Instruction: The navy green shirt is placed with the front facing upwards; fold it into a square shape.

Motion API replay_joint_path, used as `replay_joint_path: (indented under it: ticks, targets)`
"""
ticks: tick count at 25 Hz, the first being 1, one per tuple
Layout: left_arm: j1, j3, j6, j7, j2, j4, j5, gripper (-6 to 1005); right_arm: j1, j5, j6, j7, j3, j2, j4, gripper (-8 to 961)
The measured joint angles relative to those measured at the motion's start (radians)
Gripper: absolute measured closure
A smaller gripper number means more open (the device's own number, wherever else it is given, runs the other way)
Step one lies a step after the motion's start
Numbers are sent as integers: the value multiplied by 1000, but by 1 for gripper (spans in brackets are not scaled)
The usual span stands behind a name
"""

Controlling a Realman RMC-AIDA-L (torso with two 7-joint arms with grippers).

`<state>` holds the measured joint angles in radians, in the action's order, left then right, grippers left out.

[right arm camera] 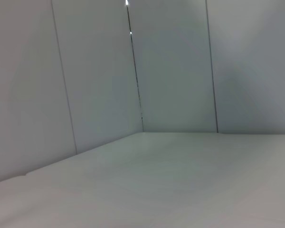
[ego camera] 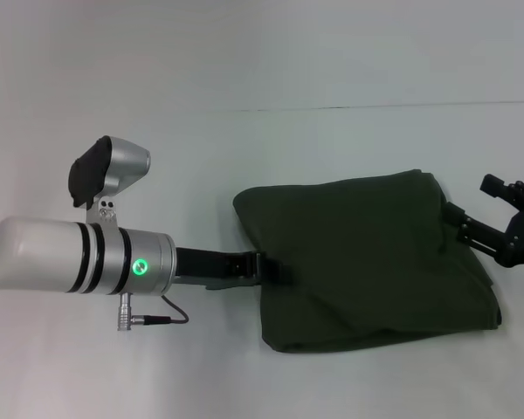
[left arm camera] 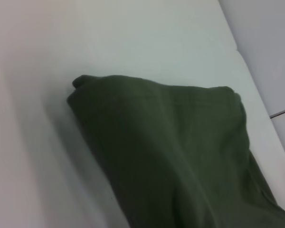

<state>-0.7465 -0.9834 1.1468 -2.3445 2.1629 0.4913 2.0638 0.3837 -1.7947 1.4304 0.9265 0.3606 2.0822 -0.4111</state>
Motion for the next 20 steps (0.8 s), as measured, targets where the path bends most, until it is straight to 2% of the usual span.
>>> replay_joint_path:
  ticks: [3, 8, 10, 11, 14, 16, 20]
  targets:
    - [3, 0, 10, 0, 0, 17, 0, 824, 2, 0, -6, 0, 0, 2, 0, 71]
    - [63, 10, 62, -6, -3, 126, 4, 861, 5, 0, -15, -1, 0, 4, 4, 71]
    - [113, 23, 96, -10, -12, 198, 7, 870, 10, 0, -26, -1, 0, 4, 10, 70]
    - [113, 23, 96, -10, -12, 198, 7, 872, 10, 0, -26, -1, 0, 4, 10, 70]
    - [148, 66, 126, -5, -29, 226, 11, 878, 16, 0, -37, -2, 0, 6, 14, 70]
    - [163, 125, 145, 0, -43, 231, 36, 880, 21, 0, -44, -4, 0, 7, 23, 69]
    - [182, 208, 171, 8, -50, 248, 106, 880, 31, 0, -54, -7, 0, 8, 40, 69]
